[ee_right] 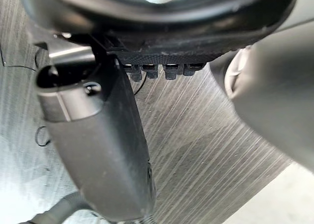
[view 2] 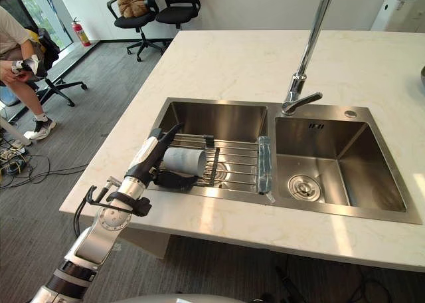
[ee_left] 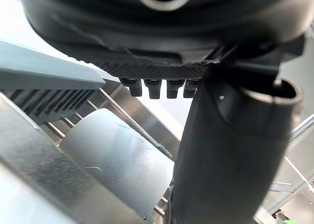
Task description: Walk over to the sink, pick up the cup, carry it to the dishwasher, place the cup inside the dishwasher, then close the dishwasher door
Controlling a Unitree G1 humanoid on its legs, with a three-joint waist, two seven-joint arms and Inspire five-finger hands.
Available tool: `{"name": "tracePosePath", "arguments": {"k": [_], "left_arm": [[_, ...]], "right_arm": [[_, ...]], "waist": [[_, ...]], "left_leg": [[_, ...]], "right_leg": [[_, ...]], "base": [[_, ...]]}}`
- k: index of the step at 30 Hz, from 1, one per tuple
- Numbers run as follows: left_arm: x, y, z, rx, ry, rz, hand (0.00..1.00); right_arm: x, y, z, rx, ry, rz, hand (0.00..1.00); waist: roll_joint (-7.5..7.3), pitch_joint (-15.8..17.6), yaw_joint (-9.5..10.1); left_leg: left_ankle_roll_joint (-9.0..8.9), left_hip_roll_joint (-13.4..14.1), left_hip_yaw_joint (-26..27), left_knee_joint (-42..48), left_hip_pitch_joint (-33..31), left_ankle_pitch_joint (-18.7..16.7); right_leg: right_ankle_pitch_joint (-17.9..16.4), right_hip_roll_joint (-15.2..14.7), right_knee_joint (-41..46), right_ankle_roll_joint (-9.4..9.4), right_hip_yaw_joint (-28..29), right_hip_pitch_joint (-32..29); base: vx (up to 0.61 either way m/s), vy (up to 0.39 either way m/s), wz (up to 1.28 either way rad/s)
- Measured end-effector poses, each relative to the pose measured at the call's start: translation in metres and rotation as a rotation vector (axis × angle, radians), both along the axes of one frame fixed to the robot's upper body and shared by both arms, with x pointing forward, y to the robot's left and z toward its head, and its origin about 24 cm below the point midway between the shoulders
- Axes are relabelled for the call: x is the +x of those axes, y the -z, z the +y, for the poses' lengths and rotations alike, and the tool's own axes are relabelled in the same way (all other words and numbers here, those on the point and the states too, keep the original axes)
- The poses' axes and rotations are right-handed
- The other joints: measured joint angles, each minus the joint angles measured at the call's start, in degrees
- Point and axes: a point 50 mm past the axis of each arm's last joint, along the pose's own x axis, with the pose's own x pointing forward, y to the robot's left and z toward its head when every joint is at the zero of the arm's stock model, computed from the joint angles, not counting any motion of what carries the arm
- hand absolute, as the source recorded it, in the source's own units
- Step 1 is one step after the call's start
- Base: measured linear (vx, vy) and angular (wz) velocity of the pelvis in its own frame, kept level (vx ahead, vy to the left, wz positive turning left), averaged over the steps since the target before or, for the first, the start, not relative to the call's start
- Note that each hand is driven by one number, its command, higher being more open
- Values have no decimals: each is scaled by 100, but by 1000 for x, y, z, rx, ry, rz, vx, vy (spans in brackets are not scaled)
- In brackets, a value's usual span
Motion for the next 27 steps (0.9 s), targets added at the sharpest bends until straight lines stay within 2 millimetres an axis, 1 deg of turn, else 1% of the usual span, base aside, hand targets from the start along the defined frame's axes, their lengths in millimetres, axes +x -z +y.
{"name": "tracePosePath", "arguments": {"k": [7,9,13,20,27], "left_arm": [[1,2,2,12,-32,-22,100],[2,2,4,11,-48,-32,100],[4,1,4,16,-54,-25,100],[16,-1,6,44,-50,24,100],[30,-8,18,89,44,124,100]], "right_arm": [[6,-2,-3,-16,-4,-24,100],[10,-2,-3,-17,-7,-35,100],[16,-3,-3,-18,-11,-49,100],[17,-4,-6,-29,-14,-56,100],[17,-5,-10,-41,-11,-60,100]], "waist": [[56,22,-26],[85,35,-69],[116,43,-94],[182,68,-108],[281,90,-240]], "left_leg": [[15,-14,-32,-89,33,13],[8,-29,-56,-105,34,20],[21,-71,-68,-117,34,27],[31,-100,-76,-114,43,23],[41,-100,-35,-114,74,14]], "right_leg": [[9,-5,-13,7,-39,17],[8,-17,-14,9,-48,15],[9,-59,-15,12,-64,14],[14,-84,-17,19,-66,25],[18,-84,-19,25,-17,26]], "base": [[-13,-1,1],[0,0,0],[0,0,0],[0,0,0],[-2,0,-1]]}}
